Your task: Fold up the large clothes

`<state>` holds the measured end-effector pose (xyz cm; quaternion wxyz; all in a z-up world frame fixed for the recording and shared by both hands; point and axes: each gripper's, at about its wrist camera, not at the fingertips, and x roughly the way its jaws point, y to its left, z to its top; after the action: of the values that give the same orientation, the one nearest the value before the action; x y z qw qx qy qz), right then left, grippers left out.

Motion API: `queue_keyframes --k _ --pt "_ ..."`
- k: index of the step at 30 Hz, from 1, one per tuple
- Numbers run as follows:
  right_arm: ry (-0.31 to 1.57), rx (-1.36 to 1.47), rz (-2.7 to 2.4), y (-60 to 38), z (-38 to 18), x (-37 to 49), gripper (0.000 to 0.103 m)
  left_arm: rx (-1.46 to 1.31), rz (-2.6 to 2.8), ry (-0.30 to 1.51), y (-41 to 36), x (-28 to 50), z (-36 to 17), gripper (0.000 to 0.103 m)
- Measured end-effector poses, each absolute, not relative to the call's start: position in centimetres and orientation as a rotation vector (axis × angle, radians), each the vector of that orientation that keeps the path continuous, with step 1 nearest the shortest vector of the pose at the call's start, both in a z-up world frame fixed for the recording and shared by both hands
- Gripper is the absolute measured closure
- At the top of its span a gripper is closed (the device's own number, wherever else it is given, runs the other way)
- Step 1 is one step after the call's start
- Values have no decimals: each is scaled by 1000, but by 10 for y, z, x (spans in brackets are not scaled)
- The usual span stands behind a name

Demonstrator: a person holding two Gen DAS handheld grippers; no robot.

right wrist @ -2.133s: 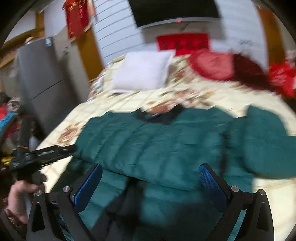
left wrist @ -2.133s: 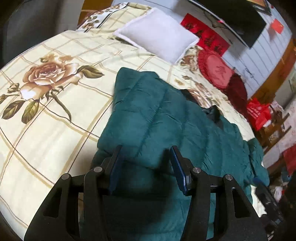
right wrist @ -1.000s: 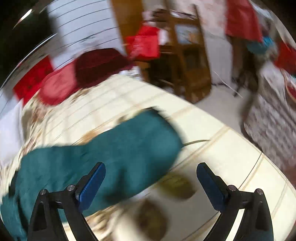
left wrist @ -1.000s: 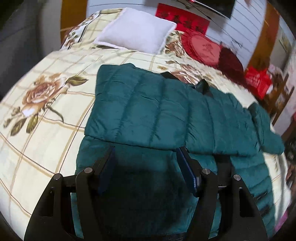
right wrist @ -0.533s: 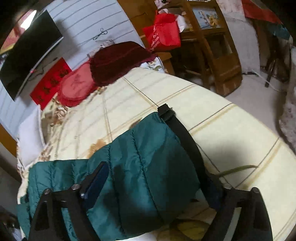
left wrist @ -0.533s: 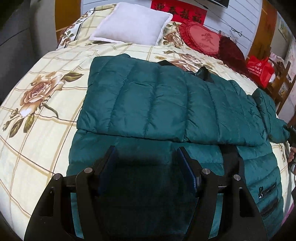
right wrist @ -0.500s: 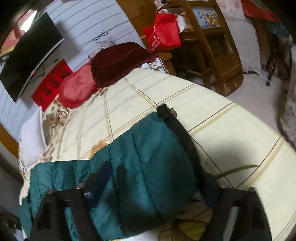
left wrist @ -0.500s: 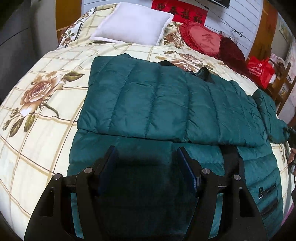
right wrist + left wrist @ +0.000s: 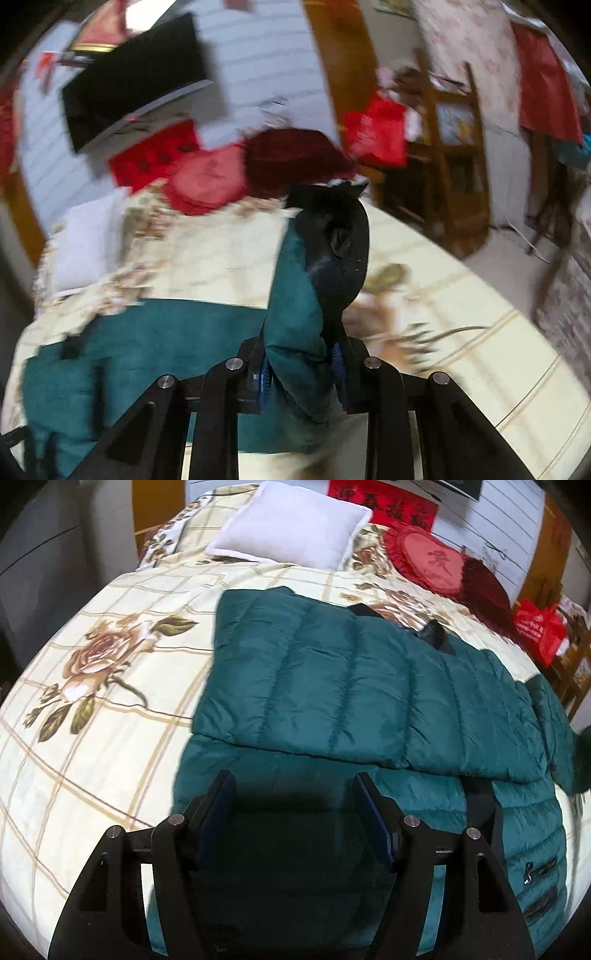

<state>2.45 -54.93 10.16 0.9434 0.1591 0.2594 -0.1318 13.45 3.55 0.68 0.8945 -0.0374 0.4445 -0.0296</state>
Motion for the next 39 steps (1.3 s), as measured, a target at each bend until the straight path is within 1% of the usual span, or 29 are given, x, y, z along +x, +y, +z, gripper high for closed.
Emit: queue_keyframes --k 3,6,11,15,19,20,21,22,23,24,25,26,29,32,34,39 --pt "482 346 -175 -488 113 21 77 -77 -46 935 41 135 6 36" --pt "473 360 -106 -438 111 29 77 -87 -46 947 44 136 6 36" --pt "509 342 -10 -374 79 43 77 -89 -53 941 44 136 10 36" --pt "561 301 36 -343 61 64 77 -88 -62 931 40 137 12 36" --pt "638 206 131 -305 35 86 76 -77 -79 929 34 136 12 36" --pt "676 201 151 -299 28 92 67 -74 -89 933 32 136 11 36" --pt "717 199 168 -294 23 99 54 -74 -96 936 31 137 10 36" --pt "725 185 170 -290 20 101 51 -75 -105 939 29 137 9 36" --pt "713 162 166 -286 21 100 43 -75 -112 940 28 137 8 36" --pt "707 151 167 -285 21 100 30 -71 -118 938 26 137 8 36" --pt "696 135 160 -283 22 98 24 -68 -124 935 25 136 8 36" --pt "691 130 159 -283 24 96 22 -68 -134 926 23 135 9 36" --pt "700 147 181 -283 29 88 22 -75 -193 902 15 131 15 36" --pt "670 133 162 -291 39 73 22 -92 -303 845 -3 124 26 36" --pt "670 119 122 -291 47 59 22 -100 -365 841 -22 123 30 36" --pt "736 93 -34 -316 44 52 22 -92 -548 856 -87 124 44 36"
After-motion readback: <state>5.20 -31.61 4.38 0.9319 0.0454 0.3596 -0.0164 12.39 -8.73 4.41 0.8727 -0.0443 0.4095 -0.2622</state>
